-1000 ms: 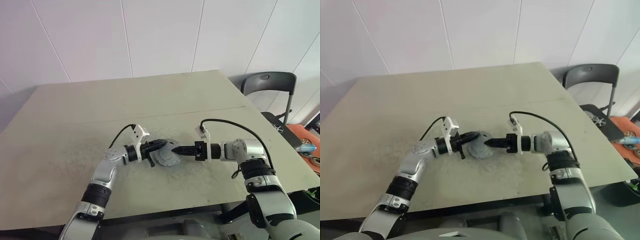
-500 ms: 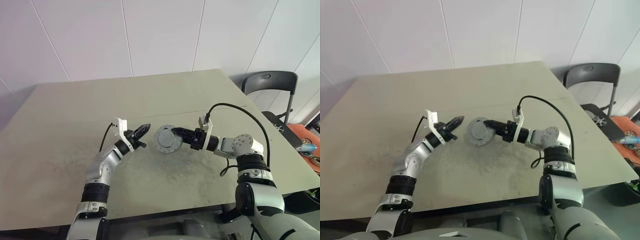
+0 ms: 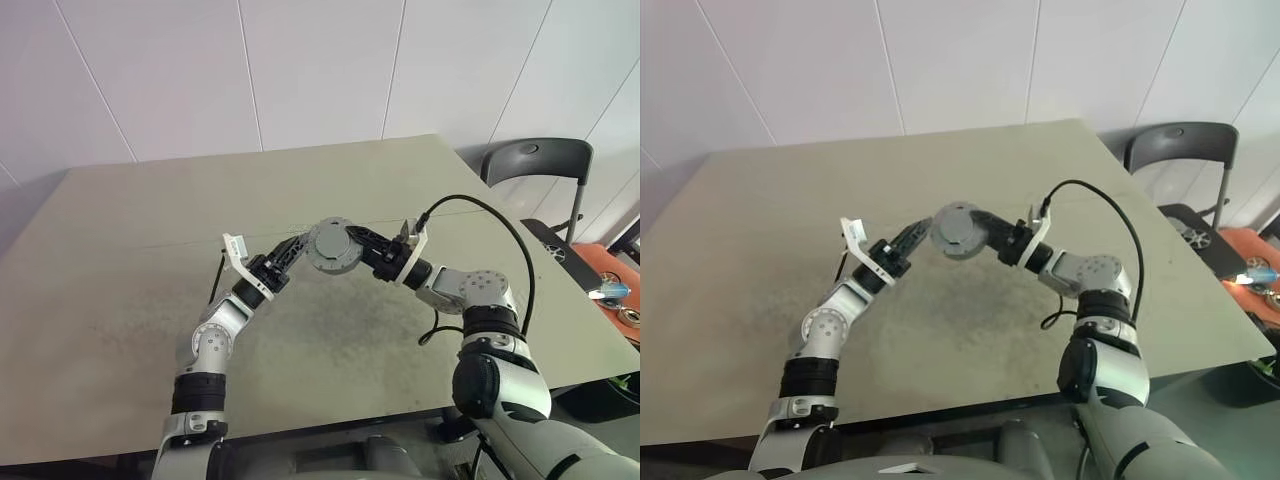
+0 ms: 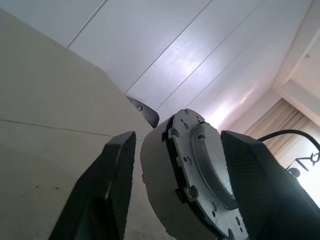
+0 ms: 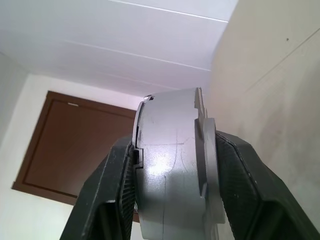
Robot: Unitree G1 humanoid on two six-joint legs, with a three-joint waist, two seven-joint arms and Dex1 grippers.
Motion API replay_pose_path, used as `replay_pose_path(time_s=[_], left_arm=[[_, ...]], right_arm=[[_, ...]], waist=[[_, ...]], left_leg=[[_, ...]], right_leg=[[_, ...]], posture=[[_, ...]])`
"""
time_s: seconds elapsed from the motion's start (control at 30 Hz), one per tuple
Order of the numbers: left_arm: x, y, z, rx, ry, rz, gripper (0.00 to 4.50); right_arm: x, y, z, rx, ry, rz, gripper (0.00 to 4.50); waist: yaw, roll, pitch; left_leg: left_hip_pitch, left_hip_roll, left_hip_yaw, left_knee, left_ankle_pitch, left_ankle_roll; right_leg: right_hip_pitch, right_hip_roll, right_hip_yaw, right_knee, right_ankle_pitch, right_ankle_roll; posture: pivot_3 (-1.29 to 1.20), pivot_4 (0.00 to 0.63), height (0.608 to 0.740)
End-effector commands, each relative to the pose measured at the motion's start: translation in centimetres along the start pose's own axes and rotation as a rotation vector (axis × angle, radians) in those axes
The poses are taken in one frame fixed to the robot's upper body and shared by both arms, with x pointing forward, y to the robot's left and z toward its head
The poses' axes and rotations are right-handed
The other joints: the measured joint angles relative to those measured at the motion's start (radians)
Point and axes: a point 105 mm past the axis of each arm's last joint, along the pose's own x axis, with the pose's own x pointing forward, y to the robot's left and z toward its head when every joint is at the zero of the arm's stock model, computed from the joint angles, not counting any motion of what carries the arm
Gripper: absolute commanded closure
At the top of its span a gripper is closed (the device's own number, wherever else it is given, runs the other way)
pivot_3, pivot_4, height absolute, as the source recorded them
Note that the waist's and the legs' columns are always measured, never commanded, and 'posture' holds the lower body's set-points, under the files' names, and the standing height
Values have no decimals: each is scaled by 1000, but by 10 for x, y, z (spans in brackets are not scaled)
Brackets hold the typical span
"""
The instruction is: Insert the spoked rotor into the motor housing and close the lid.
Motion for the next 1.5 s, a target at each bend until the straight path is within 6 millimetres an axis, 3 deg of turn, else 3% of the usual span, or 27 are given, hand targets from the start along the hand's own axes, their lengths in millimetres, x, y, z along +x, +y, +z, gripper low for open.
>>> replay_pose_path(time_s=[0.03,0.1,0.27,0.73,0.83,0.97,1.37,1.5], left_arm=[[5,-9,6,-44,-33,-35,462],[7,-10,6,-69,-34,-38,17],[9,-25,-2,-138,10,-128,0],[10,-28,-4,-210,7,-151,0],[9,-22,-2,-240,-11,-119,636],[8,-25,-4,-231,5,-124,1836],[7,-35,-13,-228,61,-167,1892],[8,-31,-10,-227,35,-148,1893]], right_arm=[[15,29,3,-40,-7,120,2272],[18,29,0,-40,-4,123,2399],[22,36,-2,-42,3,153,2678],[24,44,-11,-35,38,207,2678],[25,45,-13,-39,47,212,2678],[25,45,-16,-54,65,205,2678],[31,38,-21,-134,79,149,2678],[31,37,-18,-145,62,138,1358]], waist=[[-2,0,0],[-3,0,0],[-9,0,0],[-22,0,0],[-22,0,0],[-22,0,0],[-22,0,0],[-22,0,0]], left_leg=[[0,0,0,0,0,0],[0,0,0,0,0,0],[-1,0,0,0,0,0],[0,0,1,1,1,-1],[-1,0,1,1,1,-1],[-1,0,1,1,1,-1],[0,0,1,2,1,-1],[0,0,1,2,1,-2]], right_leg=[[0,0,0,0,0,0],[-1,0,0,0,0,0],[-1,0,0,0,0,0],[-1,0,1,2,1,-1],[-1,0,1,2,1,-1],[-1,0,1,2,1,-1],[-1,1,1,2,2,-1],[-1,1,1,2,2,-1]], posture=[[0,0,740],[0,0,740],[0,0,740],[0,0,740],[0,0,740],[0,0,740],[0,0,740],[0,0,740]])
